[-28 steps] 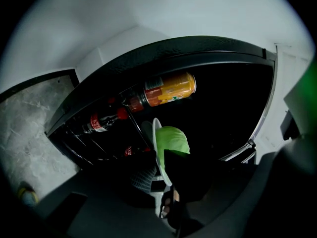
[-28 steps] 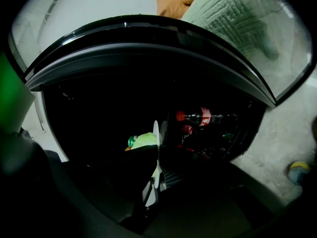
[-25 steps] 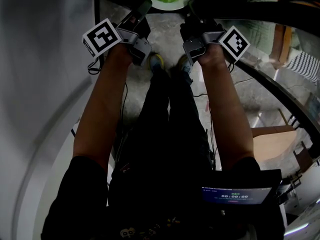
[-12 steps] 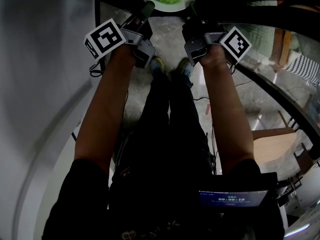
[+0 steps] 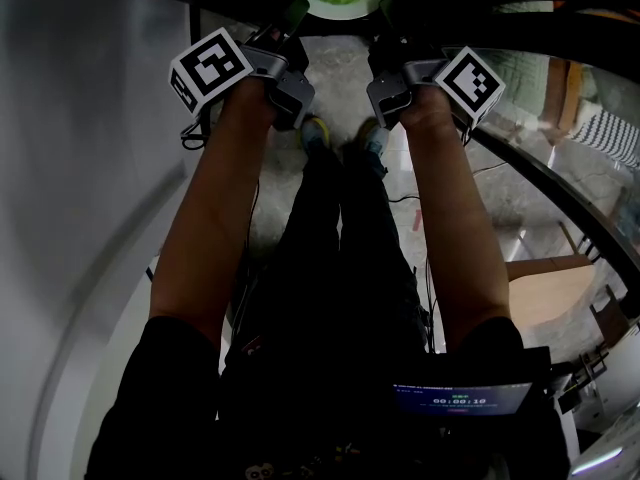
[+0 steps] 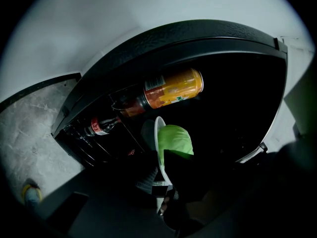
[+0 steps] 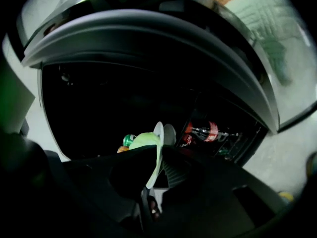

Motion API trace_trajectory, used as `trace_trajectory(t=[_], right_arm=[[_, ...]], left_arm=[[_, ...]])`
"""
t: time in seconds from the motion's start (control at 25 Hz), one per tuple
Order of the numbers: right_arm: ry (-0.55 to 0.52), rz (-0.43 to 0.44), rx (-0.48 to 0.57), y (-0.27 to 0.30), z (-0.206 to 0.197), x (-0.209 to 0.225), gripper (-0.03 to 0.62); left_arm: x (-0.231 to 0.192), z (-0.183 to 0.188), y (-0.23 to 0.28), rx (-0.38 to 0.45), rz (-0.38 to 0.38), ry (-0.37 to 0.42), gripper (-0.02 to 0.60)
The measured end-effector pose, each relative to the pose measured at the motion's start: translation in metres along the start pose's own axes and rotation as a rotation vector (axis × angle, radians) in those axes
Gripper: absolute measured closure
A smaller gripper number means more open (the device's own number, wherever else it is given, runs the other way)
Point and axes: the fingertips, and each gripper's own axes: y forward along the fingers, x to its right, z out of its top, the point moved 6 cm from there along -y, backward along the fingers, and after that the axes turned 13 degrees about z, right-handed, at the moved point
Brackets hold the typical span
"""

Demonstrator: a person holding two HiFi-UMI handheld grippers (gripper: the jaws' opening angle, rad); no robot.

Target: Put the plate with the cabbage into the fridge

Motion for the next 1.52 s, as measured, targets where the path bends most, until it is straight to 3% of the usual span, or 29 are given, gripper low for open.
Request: trace_trajectory(t=[0.28, 0.48, 0.56, 0.64, 0.76, 1.12, 1.28, 1.52], right_arm=[[-0.265, -0.104, -0.023, -0.008, 0.008, -0.014, 0.571], [-0.751, -0.160, -0.181, -0.024, -0.020, -0.029, 0.572], [-0.868, -0.137, -0.273, -0.021, -0.042, -0.032, 0.572], [-0.908, -0.108, -0.349, -0.014, -0.060, -0.032, 0.572], [-0.915, -0.107, -0.379, -0.005, -0.069, -0.028, 0.572], [-1.055, -0.244, -0.298, 0.001, -0.056, -0.032, 0.572], [-1.070, -0.258, -0.289, 0.004, -0.053, -0.031, 0.572], [-1.083, -0.267, -0.275, 0.013, -0.044, -0.030, 0.572]], left_arm=[[-0.001, 0.001, 0.000, 0.011, -0.003, -0.027, 0.548], [-0.006, -0.002, -0.003, 0.016, -0.010, -0.013, 0.548], [-0.006, -0.002, -0.003, 0.015, -0.008, 0.012, 0.548], [-0.006, -0.001, -0.003, 0.014, -0.004, 0.031, 0.548], [-0.004, -0.001, -0.003, 0.014, -0.002, 0.037, 0.548], [-0.001, 0.000, -0.004, 0.022, -0.016, 0.035, 0.548], [-0.001, 0.000, -0.004, 0.019, -0.014, 0.037, 0.548], [0.004, 0.001, -0.003, 0.004, 0.004, 0.119, 0.548]])
